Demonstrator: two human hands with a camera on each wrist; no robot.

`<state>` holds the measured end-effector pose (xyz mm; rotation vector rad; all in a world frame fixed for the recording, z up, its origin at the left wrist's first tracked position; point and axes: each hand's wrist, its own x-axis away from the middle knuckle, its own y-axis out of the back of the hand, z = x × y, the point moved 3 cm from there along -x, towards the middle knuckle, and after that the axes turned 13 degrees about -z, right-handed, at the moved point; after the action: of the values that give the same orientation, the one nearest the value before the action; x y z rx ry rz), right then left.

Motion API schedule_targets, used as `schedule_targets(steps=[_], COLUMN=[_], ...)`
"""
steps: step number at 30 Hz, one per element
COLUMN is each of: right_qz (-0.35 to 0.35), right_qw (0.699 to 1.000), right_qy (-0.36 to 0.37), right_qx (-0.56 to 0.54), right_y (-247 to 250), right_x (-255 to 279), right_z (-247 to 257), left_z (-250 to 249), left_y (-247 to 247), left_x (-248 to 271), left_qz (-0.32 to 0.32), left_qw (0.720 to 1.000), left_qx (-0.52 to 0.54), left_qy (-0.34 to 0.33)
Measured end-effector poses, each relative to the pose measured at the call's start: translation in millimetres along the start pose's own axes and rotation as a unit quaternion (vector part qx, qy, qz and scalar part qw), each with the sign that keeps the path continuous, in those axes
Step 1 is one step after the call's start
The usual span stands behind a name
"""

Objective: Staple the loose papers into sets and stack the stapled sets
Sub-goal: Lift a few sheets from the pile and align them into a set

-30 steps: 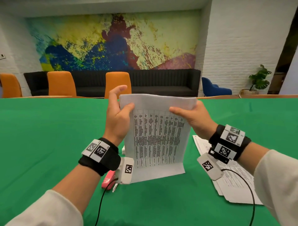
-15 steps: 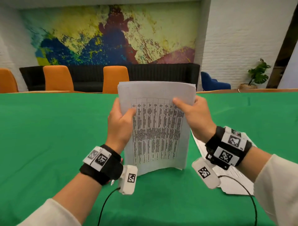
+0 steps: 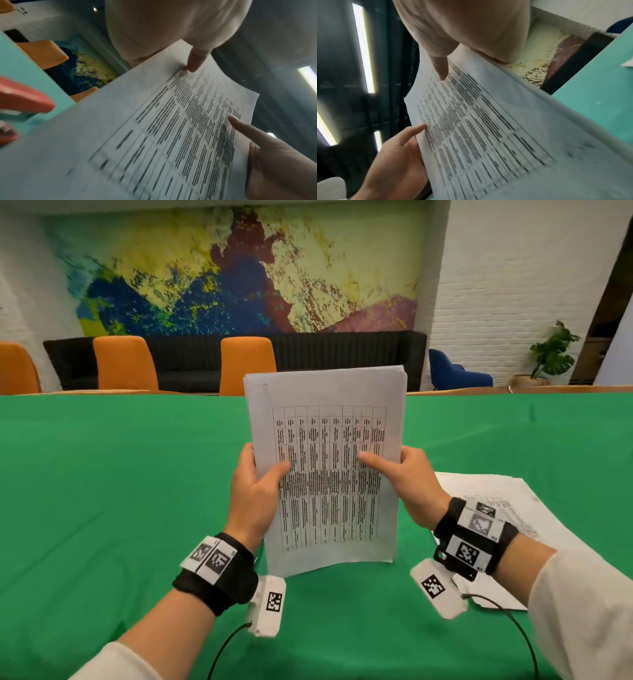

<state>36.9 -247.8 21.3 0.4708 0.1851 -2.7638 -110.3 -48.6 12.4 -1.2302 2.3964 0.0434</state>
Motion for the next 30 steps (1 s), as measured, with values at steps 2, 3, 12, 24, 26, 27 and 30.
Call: schedule_targets(steps=[2,3,12,24,26,27,30], right_qz=[-0.005,-0.008,-0.011,-0.005,-0.017,-0.022,-0.035], right_qw=[1.000,1.000,0.999,0.996,0.995,0.996,0.998], right_qy=[-0.010,-0.016,-0.043,0.067,0.073,0.073,0.044], right_qx=[0.000,-0.003,-0.012,-0.058,-0.062,-0.056,-0.023], right_y=[-1,-2,-2,-13,-14,-13,-10], right_x=[2,3,15,-12,-12,-10,-3], right_z=[-11,-16,-42,42,41,36,11], left_z=[10,15,24,-35,-38,-36,-19], left_y=[1,1,0,-15,-16,-15,-11], left_x=[1,2,17,-18,-22,-21,-8], left_qz=[-0.011,-0.017,-0.030,-0.054,-0.055,-0.053,-0.034], left_qw=[1.000,1.000,0.999,0.995,0.994,0.994,0.997], left_qx=[0.002,0.004,-0.009,0.017,0.009,0.001,-0.014], left_qy=[0.014,0.021,-0.010,-0.081,-0.094,-0.095,-0.071])
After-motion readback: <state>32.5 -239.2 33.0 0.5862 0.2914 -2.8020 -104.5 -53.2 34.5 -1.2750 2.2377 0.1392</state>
